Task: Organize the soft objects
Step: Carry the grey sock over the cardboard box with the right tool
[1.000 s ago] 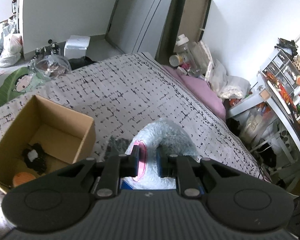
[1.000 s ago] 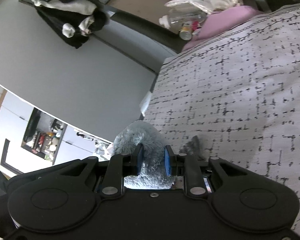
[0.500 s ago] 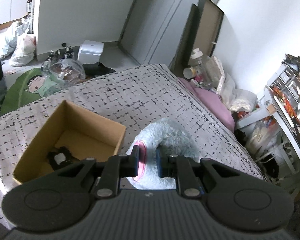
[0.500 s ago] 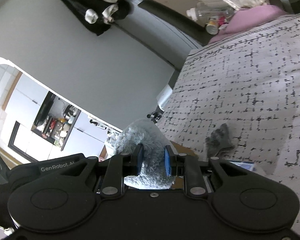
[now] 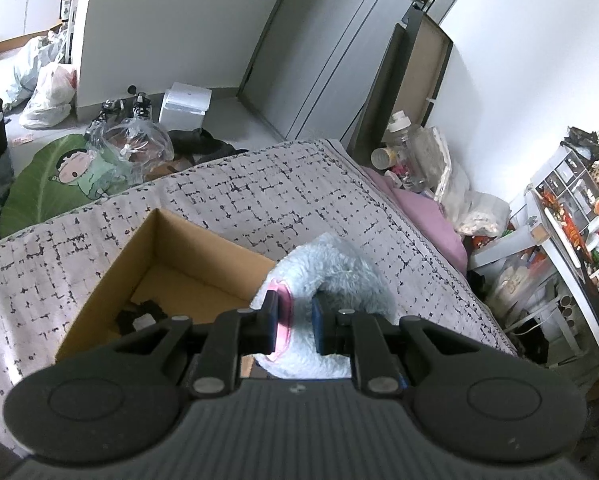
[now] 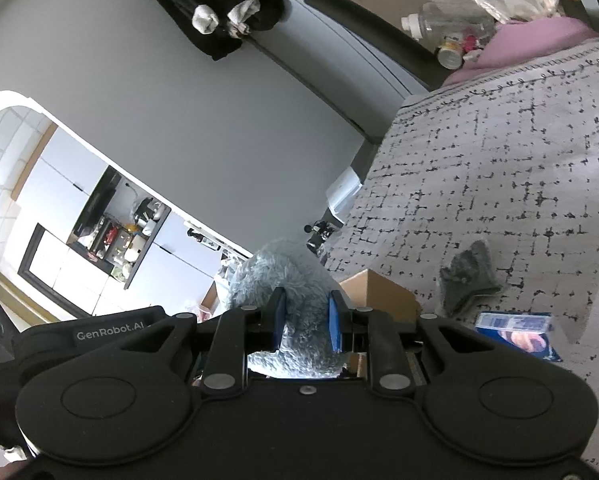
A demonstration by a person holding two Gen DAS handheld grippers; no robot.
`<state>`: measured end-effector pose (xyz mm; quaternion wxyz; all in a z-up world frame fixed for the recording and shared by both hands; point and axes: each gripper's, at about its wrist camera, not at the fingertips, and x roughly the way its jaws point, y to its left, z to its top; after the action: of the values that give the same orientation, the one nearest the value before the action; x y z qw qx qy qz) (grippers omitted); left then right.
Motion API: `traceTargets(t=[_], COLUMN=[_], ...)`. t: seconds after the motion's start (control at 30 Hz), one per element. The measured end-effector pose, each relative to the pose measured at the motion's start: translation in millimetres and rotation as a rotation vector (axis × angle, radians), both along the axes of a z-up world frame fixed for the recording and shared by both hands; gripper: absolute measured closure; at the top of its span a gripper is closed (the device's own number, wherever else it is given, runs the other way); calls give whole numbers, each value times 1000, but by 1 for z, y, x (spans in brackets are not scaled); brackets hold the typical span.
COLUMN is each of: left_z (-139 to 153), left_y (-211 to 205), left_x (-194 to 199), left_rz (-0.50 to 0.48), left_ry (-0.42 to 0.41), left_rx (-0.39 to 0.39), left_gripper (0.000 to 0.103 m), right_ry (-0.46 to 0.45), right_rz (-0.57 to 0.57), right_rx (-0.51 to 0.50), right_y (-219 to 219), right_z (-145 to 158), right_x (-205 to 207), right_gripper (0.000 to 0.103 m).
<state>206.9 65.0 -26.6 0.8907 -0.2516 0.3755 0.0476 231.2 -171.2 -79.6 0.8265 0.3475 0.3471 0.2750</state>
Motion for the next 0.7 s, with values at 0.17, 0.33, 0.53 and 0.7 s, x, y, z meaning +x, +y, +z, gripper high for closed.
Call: traceTargets(t=[0.17,0.33,0.53,0.7], left_z=[-6,-14,-30,-51], left_y=[18,33,52,67], left_x=[1,3,5,9], left_rz=[11,19,29,45], left_ry=[0,7,25,62], left_rx=[-36,-54,-81,-114], left_gripper=[87,88,90,90], right_ry=[-14,-19,-3,22], right_rz=[12,21,47,92], right_rx=[-8,-35,-63,-126], right_y=[13,28,43,57], right_z=[-1,-6,-17,-29], right_x=[0,2,5,10], right_gripper=[81,81,76,75])
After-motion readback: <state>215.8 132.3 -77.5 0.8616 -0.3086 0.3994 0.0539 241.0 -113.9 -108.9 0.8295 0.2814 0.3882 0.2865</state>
